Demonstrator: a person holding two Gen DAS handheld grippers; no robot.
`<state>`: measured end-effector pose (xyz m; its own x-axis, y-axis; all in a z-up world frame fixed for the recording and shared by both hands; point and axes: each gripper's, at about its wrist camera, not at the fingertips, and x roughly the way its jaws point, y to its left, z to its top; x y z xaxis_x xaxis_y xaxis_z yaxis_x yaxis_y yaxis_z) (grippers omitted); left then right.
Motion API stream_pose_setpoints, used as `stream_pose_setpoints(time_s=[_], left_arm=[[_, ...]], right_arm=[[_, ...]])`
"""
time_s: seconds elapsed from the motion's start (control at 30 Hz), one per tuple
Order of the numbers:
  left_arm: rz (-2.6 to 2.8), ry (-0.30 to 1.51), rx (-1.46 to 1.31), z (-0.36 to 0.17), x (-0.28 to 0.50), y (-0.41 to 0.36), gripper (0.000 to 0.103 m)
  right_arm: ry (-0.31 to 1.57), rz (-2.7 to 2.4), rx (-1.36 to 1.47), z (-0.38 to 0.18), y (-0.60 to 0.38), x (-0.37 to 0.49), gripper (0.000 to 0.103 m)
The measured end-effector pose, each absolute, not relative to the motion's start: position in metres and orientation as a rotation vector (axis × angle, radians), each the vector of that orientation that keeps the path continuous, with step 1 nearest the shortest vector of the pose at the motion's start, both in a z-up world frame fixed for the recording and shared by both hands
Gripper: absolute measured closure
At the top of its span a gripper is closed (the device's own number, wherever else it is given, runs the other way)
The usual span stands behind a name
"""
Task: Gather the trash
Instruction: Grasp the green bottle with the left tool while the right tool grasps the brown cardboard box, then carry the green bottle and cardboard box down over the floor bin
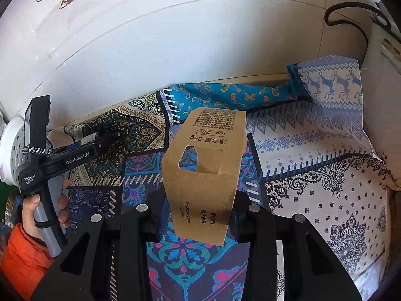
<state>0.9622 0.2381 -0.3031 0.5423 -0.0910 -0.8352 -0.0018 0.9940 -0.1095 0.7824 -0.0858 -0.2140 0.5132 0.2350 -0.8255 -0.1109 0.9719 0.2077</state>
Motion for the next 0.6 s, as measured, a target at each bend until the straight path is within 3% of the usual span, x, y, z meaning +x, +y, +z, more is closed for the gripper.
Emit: stream_pose_setpoints(time_s=[0.6], left_arm=[[0.019, 0.949, -0.080, -0.246, 0.797, 0.161, 0.026]], right_arm=[[0.964, 0.309, 0.093, -0.180, -0.117, 0.706, 0.068]])
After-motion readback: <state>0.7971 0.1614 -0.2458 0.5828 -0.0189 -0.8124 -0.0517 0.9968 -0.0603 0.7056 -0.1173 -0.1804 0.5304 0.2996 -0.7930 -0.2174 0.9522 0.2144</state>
